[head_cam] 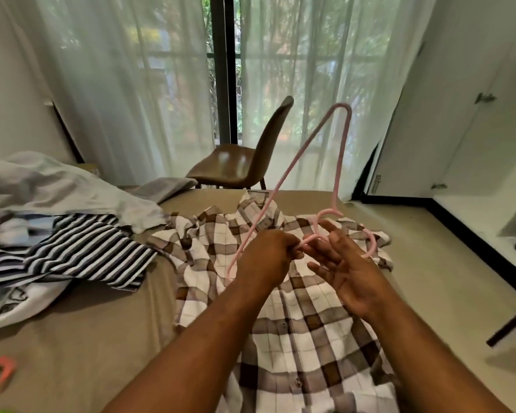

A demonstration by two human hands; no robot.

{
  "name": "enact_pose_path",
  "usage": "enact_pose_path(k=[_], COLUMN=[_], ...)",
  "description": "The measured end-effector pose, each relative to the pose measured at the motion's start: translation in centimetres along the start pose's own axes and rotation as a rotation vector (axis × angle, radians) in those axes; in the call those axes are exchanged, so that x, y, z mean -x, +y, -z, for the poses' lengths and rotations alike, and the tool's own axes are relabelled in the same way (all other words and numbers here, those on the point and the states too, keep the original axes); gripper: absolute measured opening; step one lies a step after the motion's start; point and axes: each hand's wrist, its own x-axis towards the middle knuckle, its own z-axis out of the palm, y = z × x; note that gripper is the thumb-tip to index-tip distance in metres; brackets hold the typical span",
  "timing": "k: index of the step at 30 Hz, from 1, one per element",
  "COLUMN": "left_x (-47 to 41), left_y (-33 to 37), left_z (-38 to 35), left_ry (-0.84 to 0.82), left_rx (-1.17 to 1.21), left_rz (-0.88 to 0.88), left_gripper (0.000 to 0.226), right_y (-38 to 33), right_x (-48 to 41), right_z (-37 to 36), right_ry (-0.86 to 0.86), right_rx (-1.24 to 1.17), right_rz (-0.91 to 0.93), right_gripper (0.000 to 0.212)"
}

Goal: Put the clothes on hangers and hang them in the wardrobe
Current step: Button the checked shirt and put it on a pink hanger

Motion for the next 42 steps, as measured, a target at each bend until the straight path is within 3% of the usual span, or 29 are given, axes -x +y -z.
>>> enact_pose_path(k=[3, 9, 11, 14, 15, 18, 20, 22, 24, 26, 29, 34, 42], left_x=[-2.3, -4.3, -5.2, -8.5, -9.9, -12.3, -12.8, -13.1, -13.0, -12.4, -10.7, -7.0, -2.0], left_y=[-1.1, -2.7, -3.8, -7.0, -8.5, -12.1, -13.2, -13.6, -13.6, -13.1, -11.1, -8.9, -6.9], left_z=[-1.8, -4.9, -3.9, -3.1, -3.6, -5.5, -6.6, -7.0, -6.3, -5.1, -2.4, 0.1, 5.1], left_ry=[-0.005, -0.084, 0.113, 0.414, 0.399, 0.091, 0.080, 0.175, 0.309, 0.411, 0.508, 0.481, 0.563], left_rx=[-0.046, -0.106, -0.083, -0.013, -0.047, -0.188, -0.268, -0.261, -0.122, 0.043, 0.151, 0.249, 0.456], left_rz=[-0.084, -0.430, -0.449, -0.032, 0.153, 0.551, 0.586, 0.522, 0.516, 0.558, 0.568, 0.489, 0.457], left_gripper=[0.016, 0.022, 0.019, 0.024, 0.027, 0.081, 0.084, 0.059, 0.039, 0.037, 0.029, 0.027, 0.022], right_y=[1.4, 4.7, 5.2, 5.7, 5.9, 5.6, 4.8, 4.1, 3.4, 2.5, 0.9, -3.5, -4.6], right_x=[-2.6, -7.6, -8.8, -9.9, -10.2, -10.2, -9.9, -9.1, -8.5, -7.9, -7.2, -7.4, -9.8], right_z=[1.1, 1.3, 2.7, 4.7, 5.2, 6.1, 6.7, 7.3, 8.0, 7.9, 6.4, 1.2, -5.3], right_ry=[0.003, 0.200, 0.262, 0.357, 0.376, 0.405, 0.397, 0.415, 0.495, 0.553, 0.480, 0.157, -0.232], right_rx=[0.029, 0.053, -0.001, -0.029, -0.063, -0.124, -0.116, -0.132, -0.138, -0.136, -0.041, 0.052, 0.235], right_rz=[0.037, 0.095, 0.062, 0.002, -0.039, -0.158, -0.184, -0.151, -0.038, 0.098, 0.235, 0.431, 0.466], right_gripper=[0.052, 0.021, 0.025, 0.025, 0.024, 0.023, 0.022, 0.022, 0.032, 0.042, 0.034, 0.050, 0.046])
